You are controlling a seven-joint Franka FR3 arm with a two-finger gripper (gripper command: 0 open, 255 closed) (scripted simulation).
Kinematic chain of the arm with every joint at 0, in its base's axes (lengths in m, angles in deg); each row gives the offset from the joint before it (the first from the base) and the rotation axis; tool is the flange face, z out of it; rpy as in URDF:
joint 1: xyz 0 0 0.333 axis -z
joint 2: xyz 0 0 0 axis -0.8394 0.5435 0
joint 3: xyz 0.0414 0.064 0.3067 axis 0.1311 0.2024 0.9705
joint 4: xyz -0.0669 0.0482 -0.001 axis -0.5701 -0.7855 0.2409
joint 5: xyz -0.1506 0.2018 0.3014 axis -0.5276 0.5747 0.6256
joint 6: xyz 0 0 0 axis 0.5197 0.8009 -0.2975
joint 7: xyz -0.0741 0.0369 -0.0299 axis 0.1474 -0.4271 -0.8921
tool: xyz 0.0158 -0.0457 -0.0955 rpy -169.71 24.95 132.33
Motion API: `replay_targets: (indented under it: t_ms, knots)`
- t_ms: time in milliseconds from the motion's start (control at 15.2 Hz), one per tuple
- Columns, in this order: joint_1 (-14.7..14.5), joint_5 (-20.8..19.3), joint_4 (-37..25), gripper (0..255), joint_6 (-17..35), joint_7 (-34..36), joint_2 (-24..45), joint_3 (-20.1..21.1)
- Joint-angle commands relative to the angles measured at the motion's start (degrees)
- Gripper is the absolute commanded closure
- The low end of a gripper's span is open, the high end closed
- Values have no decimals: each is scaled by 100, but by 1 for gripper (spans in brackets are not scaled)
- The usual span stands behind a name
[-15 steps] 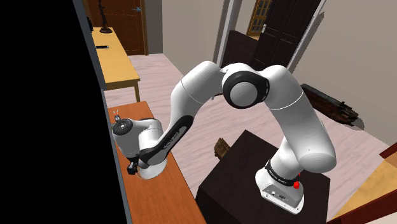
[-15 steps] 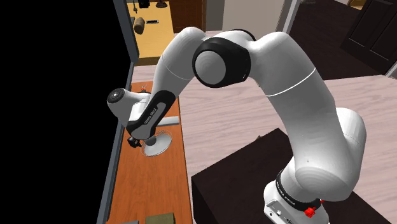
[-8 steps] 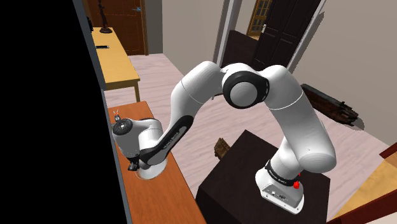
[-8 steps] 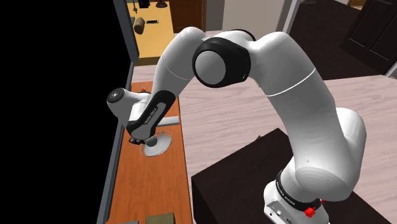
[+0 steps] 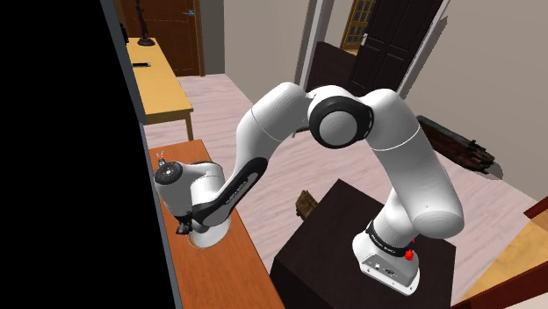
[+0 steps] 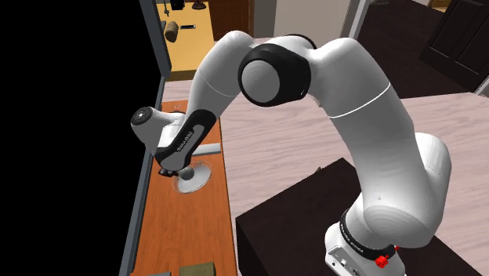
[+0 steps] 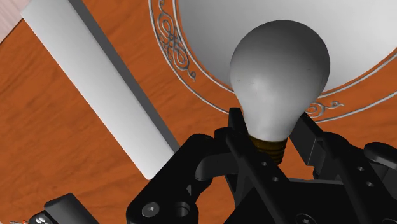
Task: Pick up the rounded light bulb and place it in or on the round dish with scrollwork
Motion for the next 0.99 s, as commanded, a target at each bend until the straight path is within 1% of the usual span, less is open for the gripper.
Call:
replay_targets:
  t_ms: [0, 924]
  knots:
    - [27, 33, 64, 255, -54, -28, -116, 36]
    - [240, 374, 338, 255, -606, -332, -956, 340]
